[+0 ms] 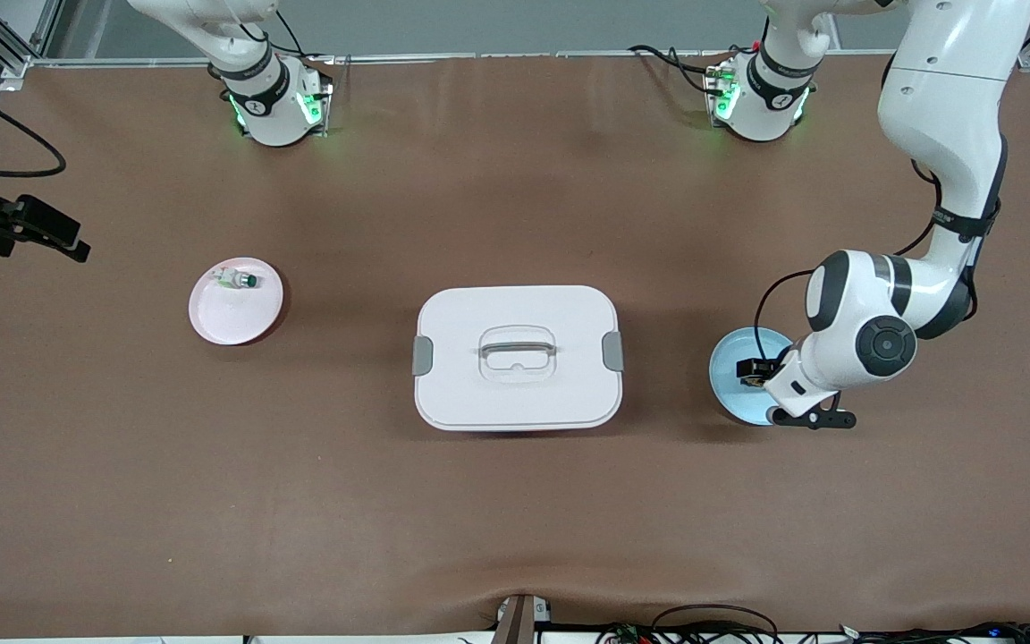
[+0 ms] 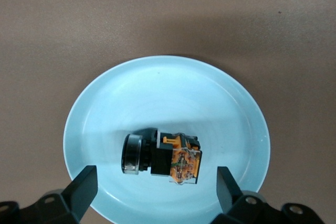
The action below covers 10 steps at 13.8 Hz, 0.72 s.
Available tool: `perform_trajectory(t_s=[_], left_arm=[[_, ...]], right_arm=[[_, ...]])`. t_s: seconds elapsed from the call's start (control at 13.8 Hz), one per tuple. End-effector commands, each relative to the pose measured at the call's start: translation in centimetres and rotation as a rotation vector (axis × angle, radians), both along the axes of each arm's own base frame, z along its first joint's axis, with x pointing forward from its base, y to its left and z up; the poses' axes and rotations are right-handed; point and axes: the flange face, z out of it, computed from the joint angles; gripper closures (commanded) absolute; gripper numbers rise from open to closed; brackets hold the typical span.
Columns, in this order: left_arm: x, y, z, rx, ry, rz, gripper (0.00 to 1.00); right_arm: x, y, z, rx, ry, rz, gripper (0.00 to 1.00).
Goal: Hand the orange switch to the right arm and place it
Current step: 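Reach the left gripper down to the black-orange switch on the blue plate, then close the left gripper on the black-orange switch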
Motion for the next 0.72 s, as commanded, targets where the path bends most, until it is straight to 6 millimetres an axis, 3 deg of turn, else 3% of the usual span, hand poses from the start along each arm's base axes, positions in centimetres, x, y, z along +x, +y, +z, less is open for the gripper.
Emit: perform_trajectory(t_s=[0.0, 0.65], left_arm=[[-0.4, -0.1, -1.1, 0.004, -0.004, 0.004, 0.00], [-0.2, 0.2, -3.2, -0.001, -0.023, 0.004, 0.00]], right_arm=[[-0.4, 0.0, 0.2, 0.012, -0.001, -0.009, 0.00], [-0.4, -0.2, 0.1, 0.012, 0.003, -0.012, 0.00]])
